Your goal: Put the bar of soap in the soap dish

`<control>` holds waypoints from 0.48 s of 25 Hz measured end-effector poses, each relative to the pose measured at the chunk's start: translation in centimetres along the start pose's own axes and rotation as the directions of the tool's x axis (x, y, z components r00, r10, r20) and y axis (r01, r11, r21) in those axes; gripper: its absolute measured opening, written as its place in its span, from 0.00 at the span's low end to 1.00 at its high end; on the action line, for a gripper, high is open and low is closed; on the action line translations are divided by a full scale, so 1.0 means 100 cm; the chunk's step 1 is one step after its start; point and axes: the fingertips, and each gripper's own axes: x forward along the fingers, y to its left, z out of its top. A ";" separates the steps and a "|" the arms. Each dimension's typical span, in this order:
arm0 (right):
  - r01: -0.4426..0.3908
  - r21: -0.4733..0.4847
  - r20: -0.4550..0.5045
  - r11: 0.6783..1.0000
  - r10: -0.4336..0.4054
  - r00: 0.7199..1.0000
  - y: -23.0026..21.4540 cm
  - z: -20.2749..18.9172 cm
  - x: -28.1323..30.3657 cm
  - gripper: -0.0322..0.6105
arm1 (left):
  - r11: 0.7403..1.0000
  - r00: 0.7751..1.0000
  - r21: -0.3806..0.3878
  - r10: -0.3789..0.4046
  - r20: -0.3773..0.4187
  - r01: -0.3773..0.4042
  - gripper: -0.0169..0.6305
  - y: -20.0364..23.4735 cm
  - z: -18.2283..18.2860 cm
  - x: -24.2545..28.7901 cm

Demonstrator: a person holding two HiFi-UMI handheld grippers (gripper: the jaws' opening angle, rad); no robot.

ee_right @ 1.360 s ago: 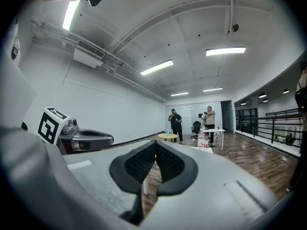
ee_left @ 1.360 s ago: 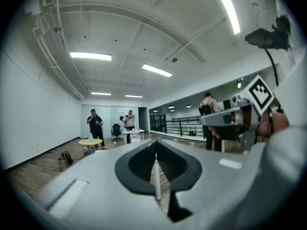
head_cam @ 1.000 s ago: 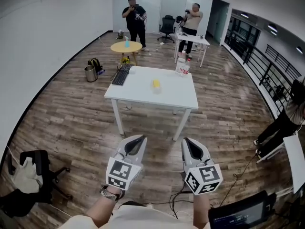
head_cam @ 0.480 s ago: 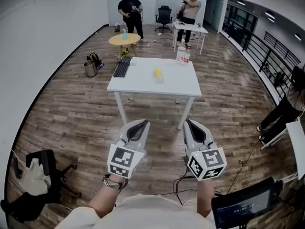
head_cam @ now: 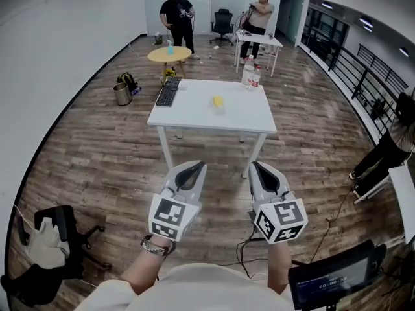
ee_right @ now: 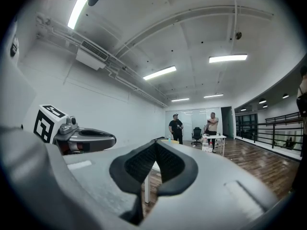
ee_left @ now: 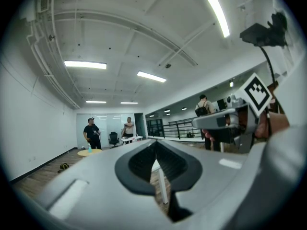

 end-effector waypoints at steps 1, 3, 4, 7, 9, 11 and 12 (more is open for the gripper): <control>-0.001 -0.003 0.000 1.000 0.001 1.000 0.001 0.000 0.001 0.05 | 1.000 1.000 0.001 0.001 0.002 -0.001 0.04 0.001 0.001 0.000; -0.005 -0.008 -0.001 1.000 0.005 1.000 0.003 0.001 0.004 0.05 | 1.000 1.000 0.002 0.004 0.006 -0.004 0.04 0.005 0.002 0.000; -0.008 -0.008 -0.002 1.000 0.008 1.000 0.004 0.001 0.006 0.05 | 1.000 1.000 0.001 0.006 0.007 -0.006 0.04 0.007 0.002 0.000; -0.015 -0.009 -0.007 1.000 0.014 1.000 0.006 0.002 0.008 0.05 | 1.000 1.000 -0.005 0.009 0.007 -0.009 0.04 0.009 0.002 0.000; -0.017 -0.010 -0.011 1.000 0.017 1.000 0.007 0.002 0.010 0.05 | 1.000 1.000 -0.007 0.010 0.007 -0.010 0.04 0.010 0.002 0.000; -0.019 -0.012 -0.014 1.000 0.019 1.000 0.007 0.001 0.011 0.05 | 1.000 1.000 -0.008 0.011 0.006 -0.011 0.04 0.011 0.001 -0.001; -0.021 -0.012 -0.015 1.000 0.020 1.000 0.007 0.001 0.012 0.05 | 1.000 1.000 -0.008 0.011 0.005 -0.011 0.04 0.011 0.000 -0.001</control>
